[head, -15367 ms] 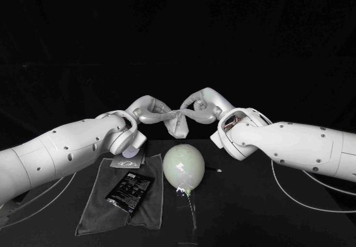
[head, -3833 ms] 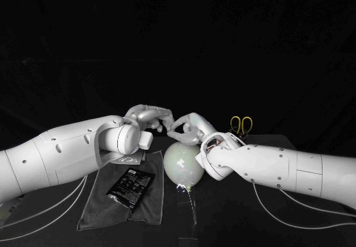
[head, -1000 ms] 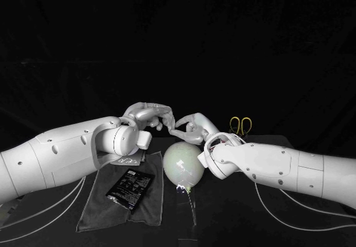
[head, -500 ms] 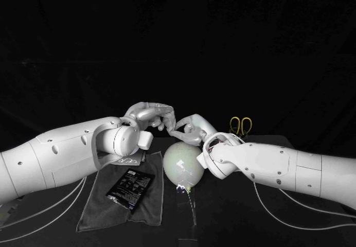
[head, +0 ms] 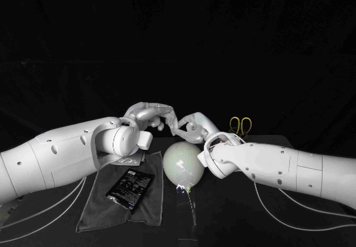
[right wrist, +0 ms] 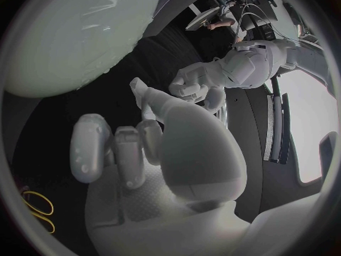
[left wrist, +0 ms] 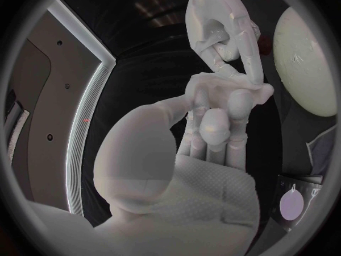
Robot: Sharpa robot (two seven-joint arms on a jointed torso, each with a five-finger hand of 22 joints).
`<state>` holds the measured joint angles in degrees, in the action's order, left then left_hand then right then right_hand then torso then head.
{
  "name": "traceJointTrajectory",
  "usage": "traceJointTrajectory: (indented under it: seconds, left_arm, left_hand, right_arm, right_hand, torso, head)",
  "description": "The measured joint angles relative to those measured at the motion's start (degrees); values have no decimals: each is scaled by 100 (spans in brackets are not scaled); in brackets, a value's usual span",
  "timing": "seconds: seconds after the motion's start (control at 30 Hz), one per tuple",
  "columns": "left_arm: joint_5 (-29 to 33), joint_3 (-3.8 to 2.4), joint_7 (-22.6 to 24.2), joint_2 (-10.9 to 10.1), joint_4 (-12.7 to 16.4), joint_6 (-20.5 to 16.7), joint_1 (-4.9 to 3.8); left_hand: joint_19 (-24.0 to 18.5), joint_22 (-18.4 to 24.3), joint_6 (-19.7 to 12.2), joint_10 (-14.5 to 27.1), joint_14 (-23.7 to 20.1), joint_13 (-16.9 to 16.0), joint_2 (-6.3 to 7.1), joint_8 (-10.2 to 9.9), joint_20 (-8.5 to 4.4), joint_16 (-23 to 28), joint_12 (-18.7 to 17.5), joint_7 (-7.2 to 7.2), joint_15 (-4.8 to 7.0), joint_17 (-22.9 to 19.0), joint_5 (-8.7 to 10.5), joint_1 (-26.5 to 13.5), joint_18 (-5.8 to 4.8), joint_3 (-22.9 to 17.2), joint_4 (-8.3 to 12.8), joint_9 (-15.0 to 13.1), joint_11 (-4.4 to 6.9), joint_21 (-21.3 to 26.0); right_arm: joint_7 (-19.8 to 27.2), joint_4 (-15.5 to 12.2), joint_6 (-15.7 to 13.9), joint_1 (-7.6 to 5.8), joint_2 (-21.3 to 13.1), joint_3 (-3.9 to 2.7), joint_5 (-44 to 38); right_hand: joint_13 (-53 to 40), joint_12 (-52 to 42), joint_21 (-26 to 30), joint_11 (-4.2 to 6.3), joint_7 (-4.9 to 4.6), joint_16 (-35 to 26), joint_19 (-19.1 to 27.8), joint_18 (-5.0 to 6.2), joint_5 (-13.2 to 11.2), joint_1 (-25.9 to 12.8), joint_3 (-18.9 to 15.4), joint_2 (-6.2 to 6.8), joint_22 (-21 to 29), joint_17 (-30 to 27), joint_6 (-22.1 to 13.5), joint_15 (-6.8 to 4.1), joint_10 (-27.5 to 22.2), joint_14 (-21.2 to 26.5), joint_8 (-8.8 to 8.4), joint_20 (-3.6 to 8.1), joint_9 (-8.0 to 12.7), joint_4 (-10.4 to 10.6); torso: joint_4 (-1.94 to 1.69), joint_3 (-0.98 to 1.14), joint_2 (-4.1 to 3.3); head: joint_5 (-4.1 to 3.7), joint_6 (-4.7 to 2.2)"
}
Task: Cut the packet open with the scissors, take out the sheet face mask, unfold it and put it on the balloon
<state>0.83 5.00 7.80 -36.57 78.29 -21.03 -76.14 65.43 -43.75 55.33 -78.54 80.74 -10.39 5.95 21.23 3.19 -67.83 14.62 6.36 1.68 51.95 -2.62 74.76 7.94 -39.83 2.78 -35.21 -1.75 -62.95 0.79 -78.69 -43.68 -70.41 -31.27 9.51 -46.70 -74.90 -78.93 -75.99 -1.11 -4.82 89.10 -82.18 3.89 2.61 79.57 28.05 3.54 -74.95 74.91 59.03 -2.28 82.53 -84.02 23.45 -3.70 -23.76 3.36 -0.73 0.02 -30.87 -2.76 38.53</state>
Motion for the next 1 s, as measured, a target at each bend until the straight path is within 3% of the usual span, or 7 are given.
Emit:
traceJointTrajectory:
  seconds: [0.37, 1.0]
  left_arm:
    - [10, 0, 37, -2, -155, -6, 1]
    - [28, 9, 98, 10, -423, -12, 17]
  left_hand:
    - [0, 0, 13, 0, 0, 0, -2, 25, 0, 0, 0, 15, -1, 0, 0, 2, -2, 1, 0, 0, 0, 0]
    - [-1, -15, 13, 0, 0, -4, 2, 24, 0, -22, 1, 15, -21, 11, 20, -2, -5, 0, 1, 0, 0, 1]
  right_arm:
    - [8, -86, -47, -2, -144, -1, -5]
    - [-114, -232, 260, -23, -329, -15, -217]
  right_hand:
    - [-7, 0, 0, 49, 20, 0, -10, -1, -22, -1, 66, 1, 3, 4, -22, -41, 50, -1, 31, 11, 0, -20]
    - [-4, 24, 32, 80, 41, -15, -8, -3, 0, -64, 146, 64, 0, -1, -66, -40, 79, 0, 139, 10, -2, -66]
  torso:
    - [1, 0, 0]
    - [-1, 0, 2]
  head:
    - [9, 7]
    - [23, 21]
